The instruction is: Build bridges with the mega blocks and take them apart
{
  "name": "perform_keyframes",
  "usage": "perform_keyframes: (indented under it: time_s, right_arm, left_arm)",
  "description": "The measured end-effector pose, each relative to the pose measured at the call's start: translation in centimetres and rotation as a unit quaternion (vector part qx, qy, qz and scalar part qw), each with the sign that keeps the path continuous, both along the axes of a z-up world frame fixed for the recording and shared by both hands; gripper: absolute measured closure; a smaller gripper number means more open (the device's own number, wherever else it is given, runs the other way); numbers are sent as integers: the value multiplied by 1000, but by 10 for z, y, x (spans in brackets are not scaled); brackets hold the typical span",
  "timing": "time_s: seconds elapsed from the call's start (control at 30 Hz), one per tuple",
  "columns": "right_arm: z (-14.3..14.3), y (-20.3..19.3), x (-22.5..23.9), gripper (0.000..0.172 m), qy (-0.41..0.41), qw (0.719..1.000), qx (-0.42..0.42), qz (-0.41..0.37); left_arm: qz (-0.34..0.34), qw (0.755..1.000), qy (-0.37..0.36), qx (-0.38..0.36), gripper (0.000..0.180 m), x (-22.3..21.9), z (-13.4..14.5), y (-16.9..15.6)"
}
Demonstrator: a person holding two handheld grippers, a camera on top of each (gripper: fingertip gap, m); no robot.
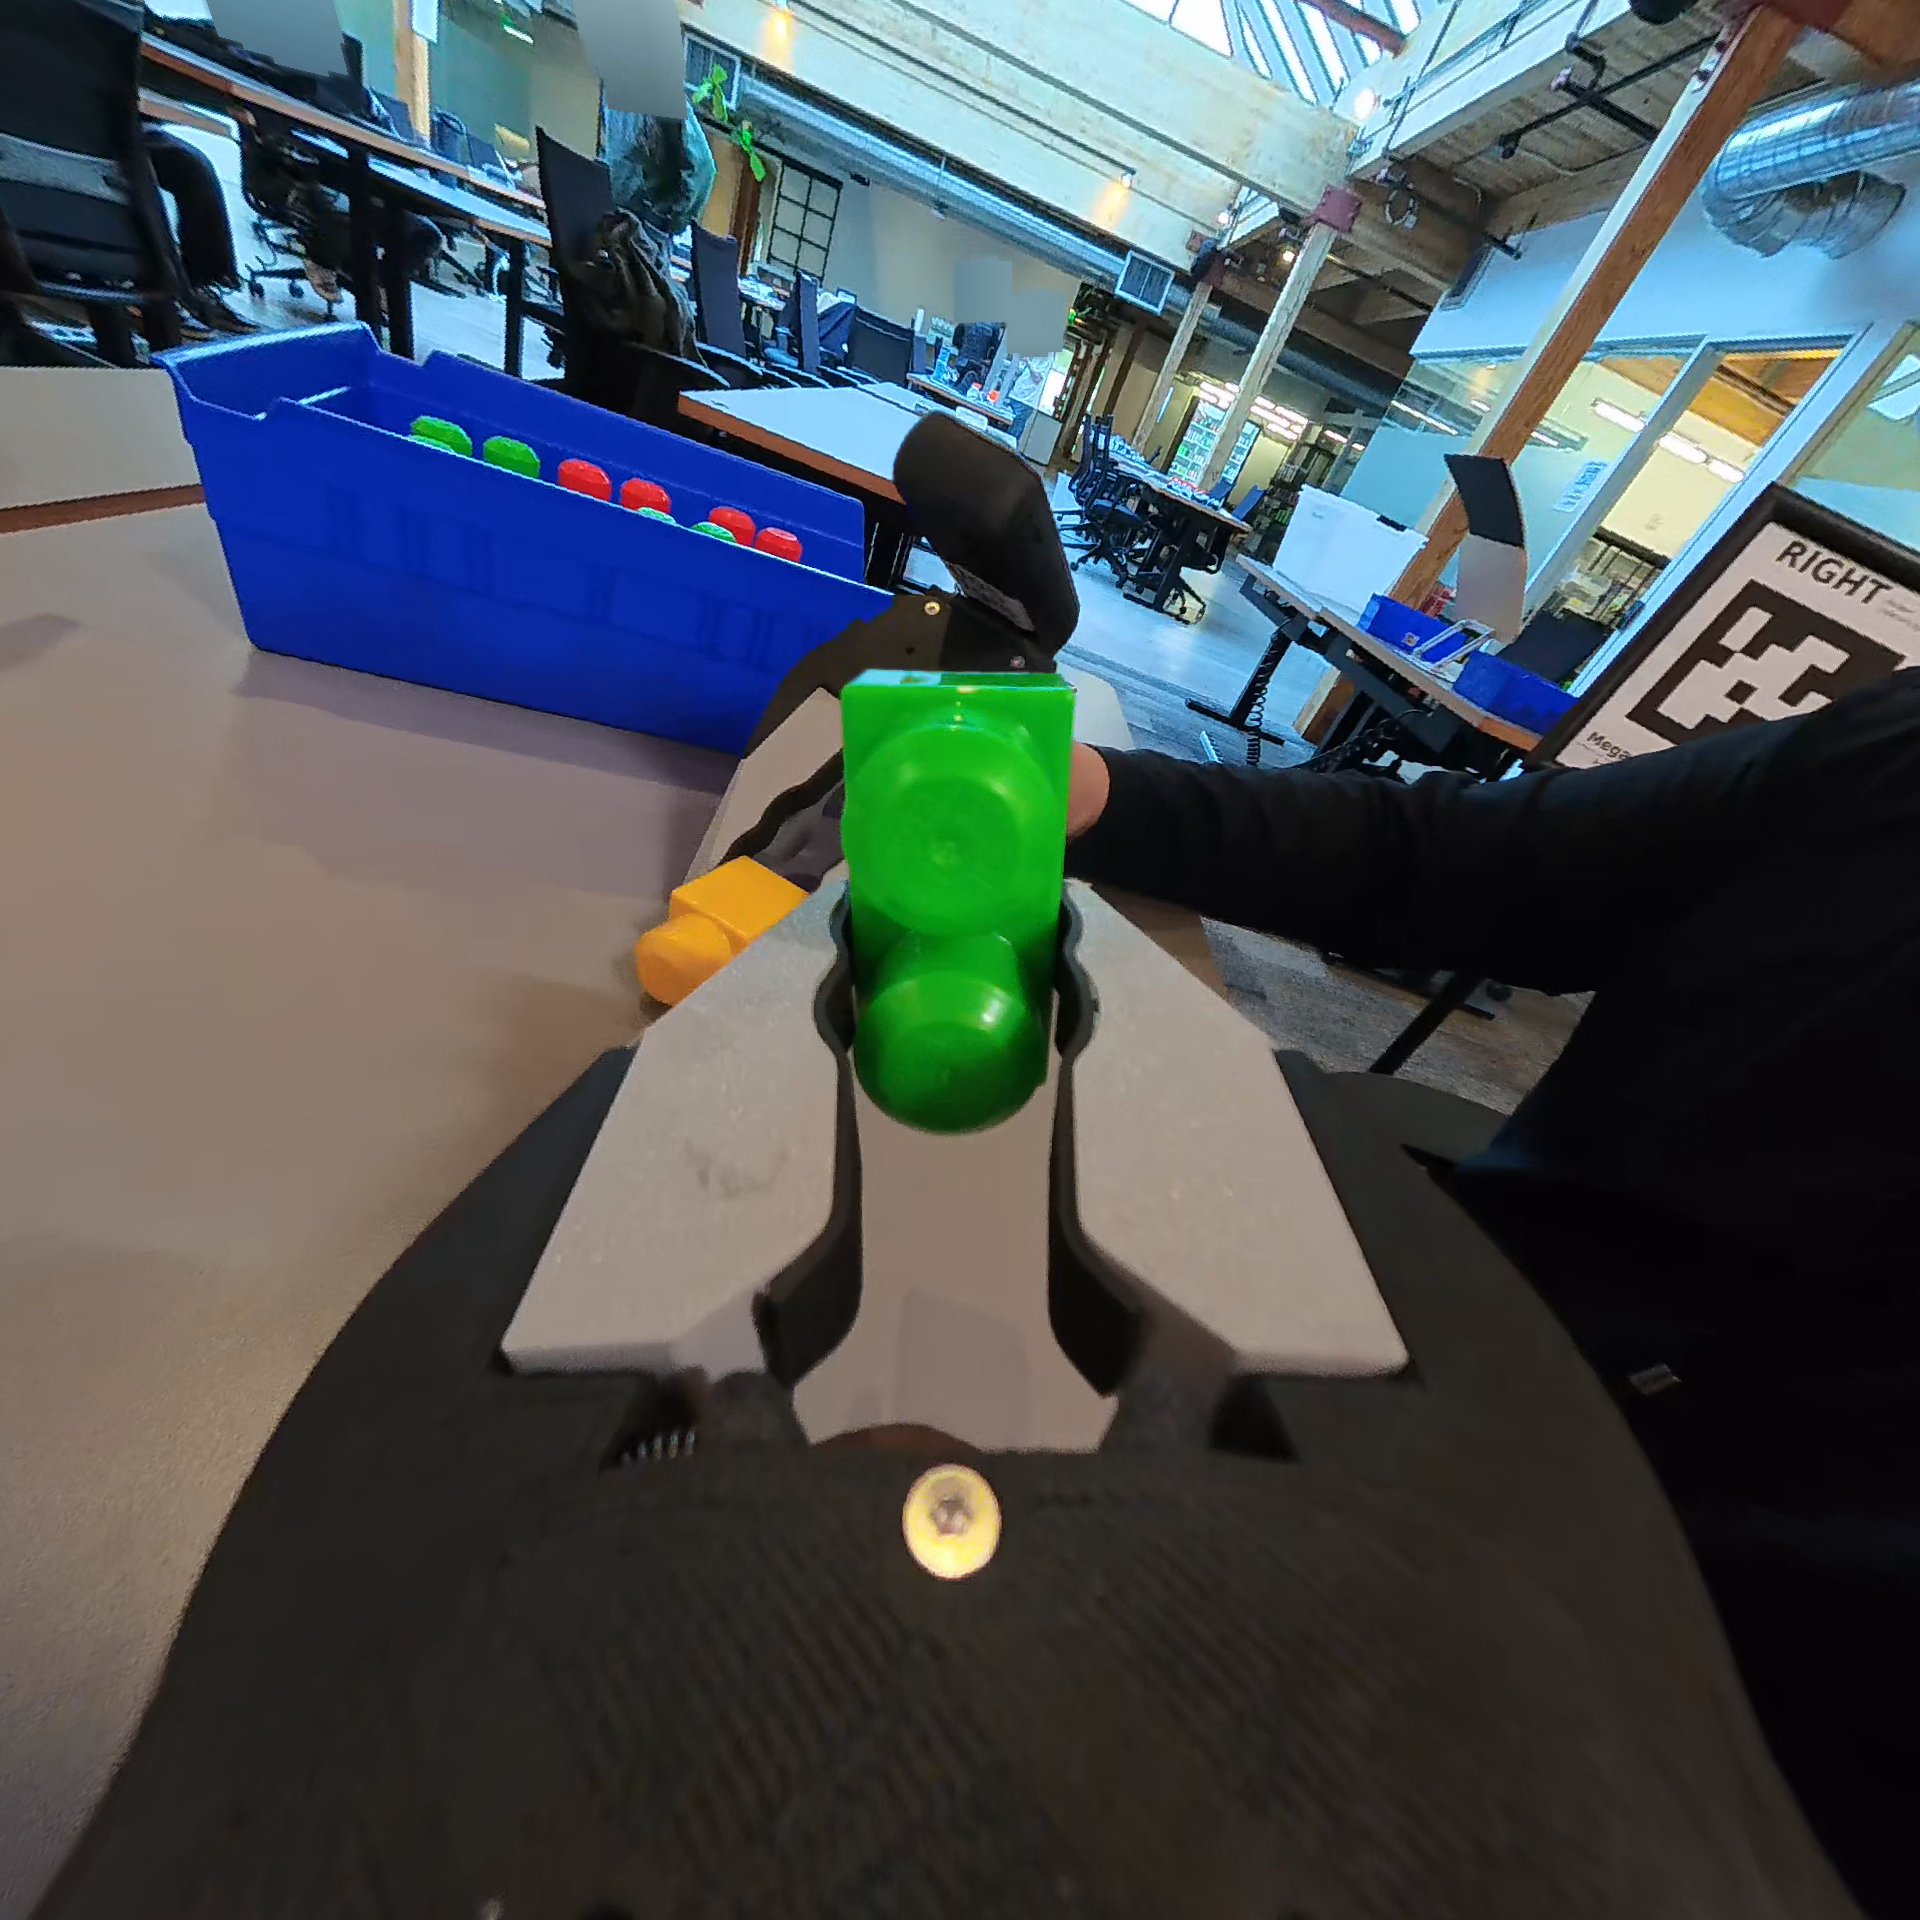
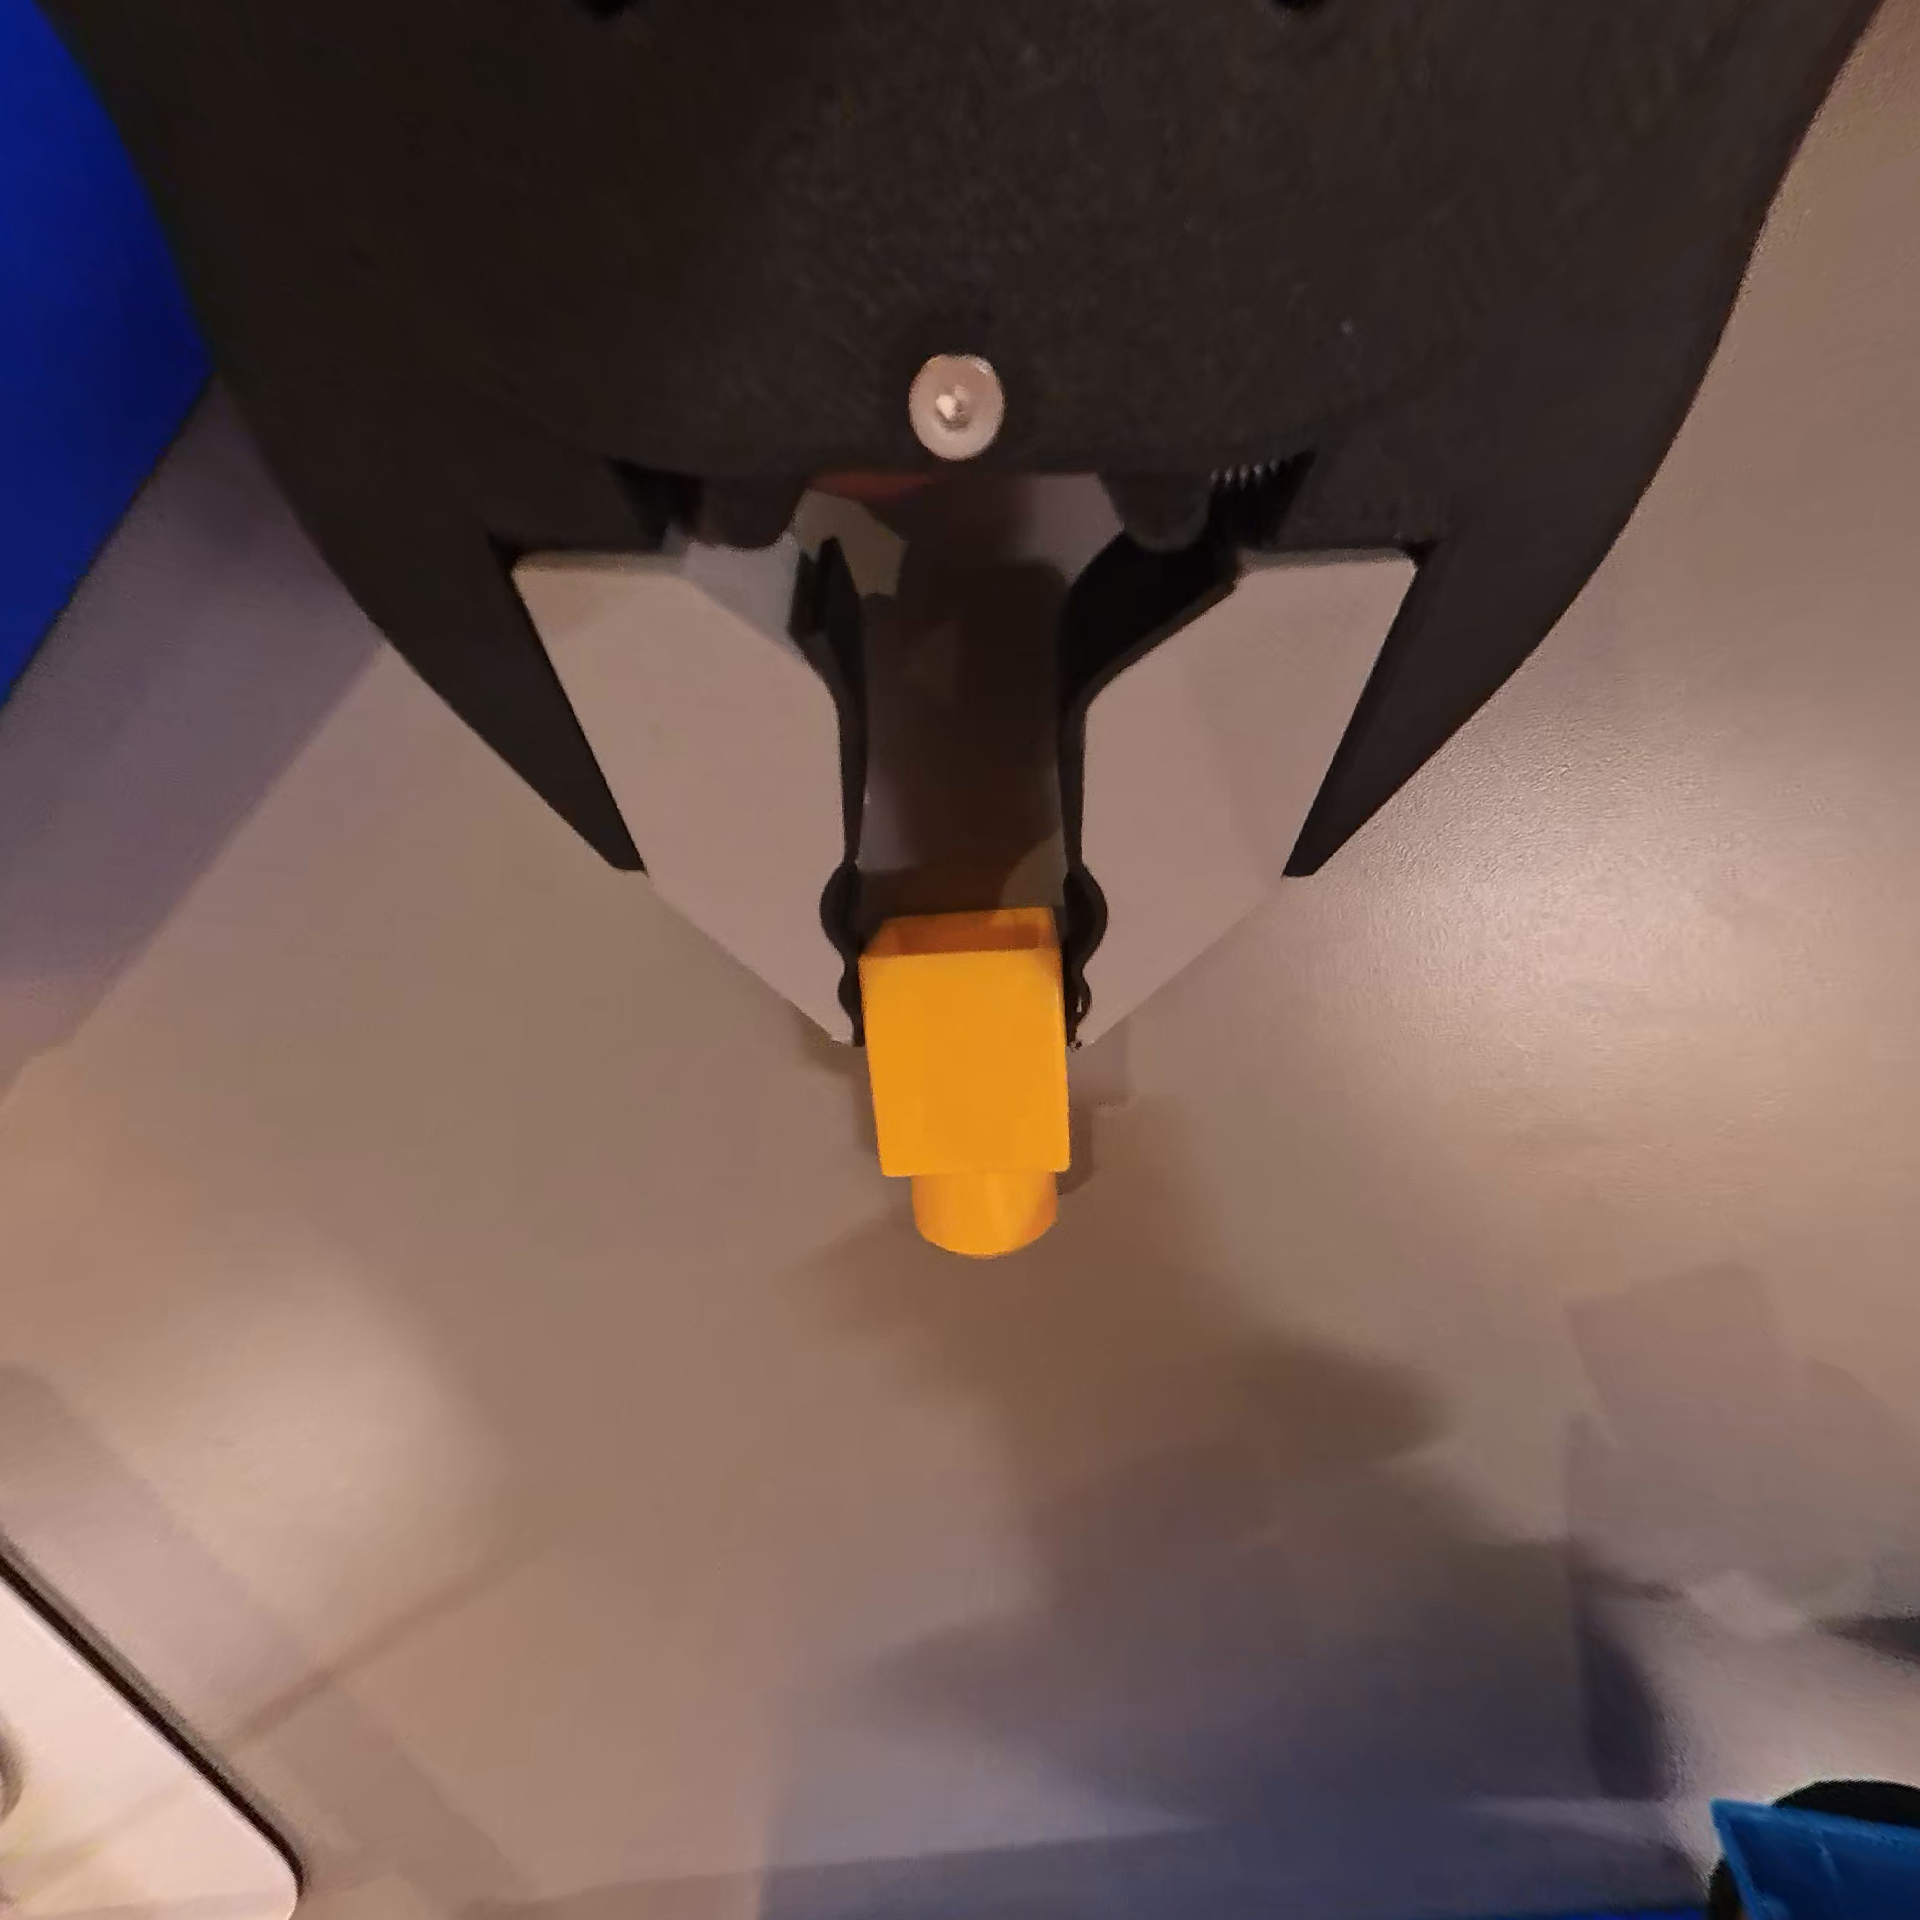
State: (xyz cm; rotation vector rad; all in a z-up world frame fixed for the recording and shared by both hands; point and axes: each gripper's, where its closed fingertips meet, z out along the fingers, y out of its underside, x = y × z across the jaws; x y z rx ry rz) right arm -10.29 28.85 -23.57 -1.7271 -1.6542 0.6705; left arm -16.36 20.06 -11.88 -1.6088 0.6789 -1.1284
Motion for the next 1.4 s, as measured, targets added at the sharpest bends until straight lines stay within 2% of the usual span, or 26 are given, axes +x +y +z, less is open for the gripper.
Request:
perform_keyframes:
  time_s: [0.13, 0.3, 0.5, 0.7, 0.9, 1.0, 1.1, 1.2, 1.33, 1.4]
  right_arm:
    - [16, -13, 2, 139, 34, 999, -29, 20]
    - [72, -43, 2, 139, 119, 988, -71, 68]
    - [105, -83, -4, 139, 117, 978, -95, 145]
    - [95, -94, -17, 139, 60, 981, -63, 173]
    - [90, -96, -23, 139, 60, 979, -54, 190]
    - [92, -97, -24, 139, 89, 975, -78, 189]
    - [87, -98, -22, 139, 85, 973, -81, 200]
    - [84, -99, -22, 139, 68, 974, -43, 212]
    - [86, -101, -21, 139, 32, 968, 58, 241]
    - [85, -100, -23, 139, 11, 972, 26, 233]
  left_arm:
    - [-15, 1000, 21, 1, 146, 5, -5, -5]
    - [-44, 997, 54, -13, 146, 17, -19, -11]
    - [-56, 996, 68, -23, 146, 26, -27, -12]
    - [-67, 994, 82, -19, 146, 32, -30, -16]
    - [-79, 989, 121, -26, 146, 39, -43, -20]
    - [-80, 990, 115, -26, 147, 40, -41, -20]
    - [-81, 987, 139, -26, 147, 42, -48, -21]
    - [-80, 983, 162, -22, 146, 44, -54, -21]
    - [-74, 978, 197, -4, 146, 47, -61, -20]
    - [-67, 976, 206, -4, 146, 47, -63, -18]
